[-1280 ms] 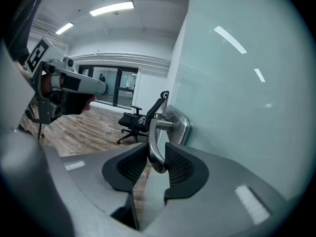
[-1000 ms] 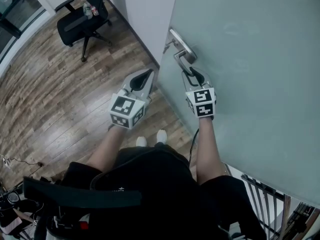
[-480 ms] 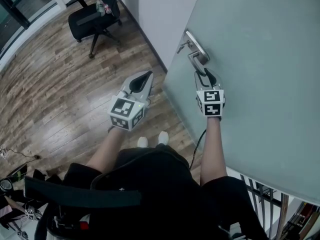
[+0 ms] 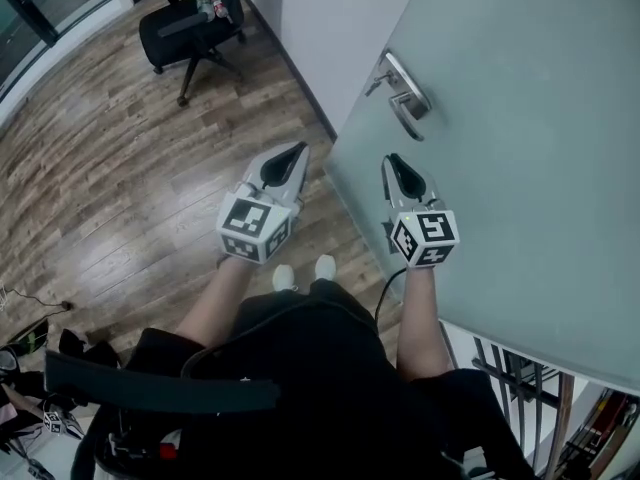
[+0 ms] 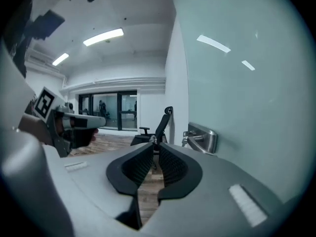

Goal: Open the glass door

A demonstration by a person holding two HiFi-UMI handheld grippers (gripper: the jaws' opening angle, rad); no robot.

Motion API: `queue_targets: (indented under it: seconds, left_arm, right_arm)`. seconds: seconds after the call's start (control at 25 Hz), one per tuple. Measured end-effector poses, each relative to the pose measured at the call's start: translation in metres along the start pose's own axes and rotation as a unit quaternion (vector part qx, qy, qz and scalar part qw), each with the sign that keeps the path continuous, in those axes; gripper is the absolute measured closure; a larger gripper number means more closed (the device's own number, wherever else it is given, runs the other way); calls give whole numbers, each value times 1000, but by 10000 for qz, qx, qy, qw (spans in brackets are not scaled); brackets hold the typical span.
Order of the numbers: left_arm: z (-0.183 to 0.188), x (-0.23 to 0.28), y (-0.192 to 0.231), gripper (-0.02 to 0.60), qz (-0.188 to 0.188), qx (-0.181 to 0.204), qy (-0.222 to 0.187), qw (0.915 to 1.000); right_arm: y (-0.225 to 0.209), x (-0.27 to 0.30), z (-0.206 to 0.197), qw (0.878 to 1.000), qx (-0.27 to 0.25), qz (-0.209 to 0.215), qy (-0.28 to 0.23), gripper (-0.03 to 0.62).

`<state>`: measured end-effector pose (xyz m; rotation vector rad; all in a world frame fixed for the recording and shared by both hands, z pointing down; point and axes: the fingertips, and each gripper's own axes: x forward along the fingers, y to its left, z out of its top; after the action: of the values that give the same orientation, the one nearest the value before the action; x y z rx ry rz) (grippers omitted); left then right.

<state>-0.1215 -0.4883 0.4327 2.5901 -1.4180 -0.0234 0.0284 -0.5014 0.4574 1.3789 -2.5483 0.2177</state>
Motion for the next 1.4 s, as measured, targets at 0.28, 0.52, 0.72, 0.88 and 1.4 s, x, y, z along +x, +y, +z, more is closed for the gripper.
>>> queue_targets:
  seconds: [0.28,0.52,0.72,0.88,1.4]
  left_arm:
    - [10,-21,-3,583,217,121,-68,9997]
    - [20,-34,-24,583,420,215,-167,9987]
    - [15,-39,-63,583,471,274,-172,9984]
    - [7,-45,-91,583,513,287,-128,9982]
    - [-8,-68,-155,583,855,367,-110,9956]
  right_arm:
    - [27,-17,10,9982,290,458,-251,591]
    - [49,-41,10,9958,174,858,-273,591]
    - [55,-74,8,9923,67,1159,-442,591]
    - [55,-100,5,9905,32,1269,-530,591]
    - [46,-158,-13,9846,66,1640,-596,591]
